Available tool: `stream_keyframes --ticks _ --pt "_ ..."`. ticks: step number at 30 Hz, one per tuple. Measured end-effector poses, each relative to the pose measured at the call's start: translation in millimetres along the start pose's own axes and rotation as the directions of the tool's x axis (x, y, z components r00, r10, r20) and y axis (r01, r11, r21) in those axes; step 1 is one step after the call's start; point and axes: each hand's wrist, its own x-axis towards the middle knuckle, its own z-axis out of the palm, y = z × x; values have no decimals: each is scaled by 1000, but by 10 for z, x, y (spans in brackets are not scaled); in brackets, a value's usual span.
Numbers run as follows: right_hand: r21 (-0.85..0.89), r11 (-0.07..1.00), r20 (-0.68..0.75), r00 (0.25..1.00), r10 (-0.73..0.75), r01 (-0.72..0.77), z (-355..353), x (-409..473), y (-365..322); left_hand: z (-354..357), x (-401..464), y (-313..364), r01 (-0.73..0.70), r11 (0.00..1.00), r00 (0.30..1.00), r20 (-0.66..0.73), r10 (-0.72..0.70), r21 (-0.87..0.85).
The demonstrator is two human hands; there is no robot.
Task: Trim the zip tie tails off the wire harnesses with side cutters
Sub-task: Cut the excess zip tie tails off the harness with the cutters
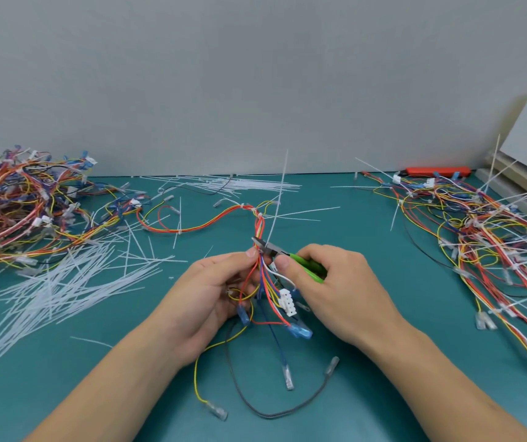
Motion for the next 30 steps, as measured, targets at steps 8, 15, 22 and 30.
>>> stream_keyframes --ticks 8,15,22,30 --pt "60 998 0 1000 22 -22 -7 -20 1 -10 11 -10 4 1000 1000 -3 -5 -12" --pt "56 998 17 1000 22 -23 -33 9 2 -35 38 -27 0 1000 1000 15 0 -10" --pt "64 998 31 999 13 -15 -37 8 -1 -83 75 -71 11 999 1000 16 -10 -30" --pt "25 998 10 998 -60 60 48 17 63 -115 94 -100 4 999 1000 20 -3 -51"
